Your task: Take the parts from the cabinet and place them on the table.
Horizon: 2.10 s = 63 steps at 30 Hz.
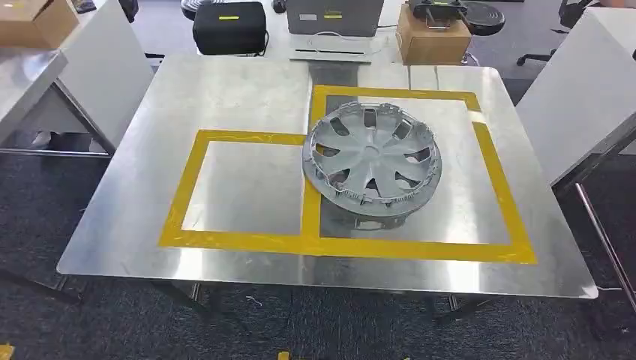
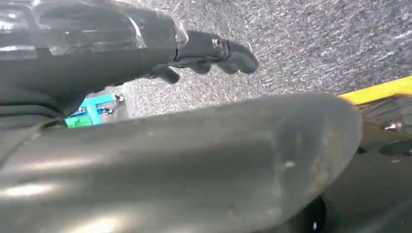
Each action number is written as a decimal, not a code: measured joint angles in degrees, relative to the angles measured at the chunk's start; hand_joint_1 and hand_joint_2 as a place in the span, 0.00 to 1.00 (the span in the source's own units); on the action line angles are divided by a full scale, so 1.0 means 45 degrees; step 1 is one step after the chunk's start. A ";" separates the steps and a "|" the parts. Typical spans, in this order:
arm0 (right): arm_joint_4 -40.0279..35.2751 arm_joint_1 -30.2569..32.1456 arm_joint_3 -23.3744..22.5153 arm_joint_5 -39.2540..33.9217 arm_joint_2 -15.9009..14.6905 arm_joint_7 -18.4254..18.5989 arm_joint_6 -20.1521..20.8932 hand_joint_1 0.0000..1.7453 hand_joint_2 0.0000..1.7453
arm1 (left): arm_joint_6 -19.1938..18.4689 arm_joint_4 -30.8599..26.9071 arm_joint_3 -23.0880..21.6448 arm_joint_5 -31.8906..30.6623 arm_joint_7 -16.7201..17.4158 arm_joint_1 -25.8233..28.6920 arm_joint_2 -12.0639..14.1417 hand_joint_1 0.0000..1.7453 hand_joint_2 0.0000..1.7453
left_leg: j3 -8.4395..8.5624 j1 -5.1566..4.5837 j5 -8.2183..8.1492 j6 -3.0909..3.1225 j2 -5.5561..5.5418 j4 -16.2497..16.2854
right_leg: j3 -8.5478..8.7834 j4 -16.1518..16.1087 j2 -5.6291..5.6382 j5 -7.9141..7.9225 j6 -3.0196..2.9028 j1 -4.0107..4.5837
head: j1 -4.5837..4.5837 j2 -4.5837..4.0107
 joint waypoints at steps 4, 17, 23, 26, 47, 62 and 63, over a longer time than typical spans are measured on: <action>0.0068 0.0026 0.0000 0.0000 0.0063 -0.0045 0.0000 0.00 0.00 | 0.0000 0.0000 0.0000 0.0000 0.0000 0.0014 0.0029 0.00 0.00 | -0.0649 0.0259 -0.0678 -0.0340 0.0012 0.2133 | -0.0459 0.0276 -0.0100 0.0141 0.0149 -0.0057 | -0.0035 0.0000; 0.0248 0.0039 0.0000 -0.0005 0.0063 -0.0234 -0.0034 0.00 0.00 | 0.0000 -0.0005 0.0000 -0.0044 -0.0053 -0.0050 0.0058 0.00 0.00 | -0.0089 0.0165 0.1423 0.0531 -0.0020 -0.0832 | -0.1779 0.3638 -0.0010 -0.2280 0.0885 -0.0173 | 0.0043 0.0000; 0.0301 -0.0062 0.0000 -0.0005 0.0001 -0.0360 -0.0024 0.00 0.00 | 0.0019 -0.0019 0.0000 -0.0044 -0.0131 -0.0061 0.0010 0.00 0.00 | -0.0847 -0.0157 0.2135 0.0663 0.0024 -0.0821 | 0.0857 0.1233 0.0024 -0.1047 -0.0126 0.0412 | 0.0077 0.0000; 0.0316 -0.0130 0.0005 0.0000 -0.0111 -0.0370 -0.0029 0.00 0.00 | 0.0020 -0.0029 0.0000 -0.0054 -0.0146 -0.0067 -0.0044 0.00 0.00 | -0.1008 -0.0200 0.2470 0.0493 0.0076 -0.0848 | 0.1341 0.0075 0.0004 -0.1264 -0.0237 0.0539 | 0.0013 0.0000; 0.0461 -0.0003 0.0005 -0.0015 -0.0107 -0.0555 0.0112 0.00 0.00 | 0.0049 -0.0049 -0.0005 -0.0122 -0.0160 -0.0112 0.0000 0.00 0.00 | 0.0101 0.0241 0.1401 0.0435 -0.0006 -0.0928 | -0.1588 0.2889 -0.0104 -0.1986 0.0839 -0.0050 | 0.0082 0.0000; 0.0578 -0.0085 0.0015 0.0291 0.0200 -0.0477 0.0544 0.00 0.00 | 0.0049 -0.0053 0.0000 -0.0423 -0.0058 -0.0070 0.0311 0.00 0.00 | -0.1772 0.0145 0.0448 -0.0096 0.0019 0.0889 | 0.0925 -0.0412 -0.0131 -0.0360 -0.0118 0.0282 | 0.0019 0.0000; 0.0593 -0.0069 0.0015 0.0292 0.0248 -0.0472 0.0559 0.00 0.00 | 0.0049 -0.0053 0.0000 -0.0432 -0.0024 -0.0070 0.0330 0.00 0.00 | -0.1921 0.0157 -0.0051 -0.0159 0.0019 0.1821 | 0.0679 -0.0376 -0.0151 -0.0199 -0.0120 0.0297 | 0.0019 0.0000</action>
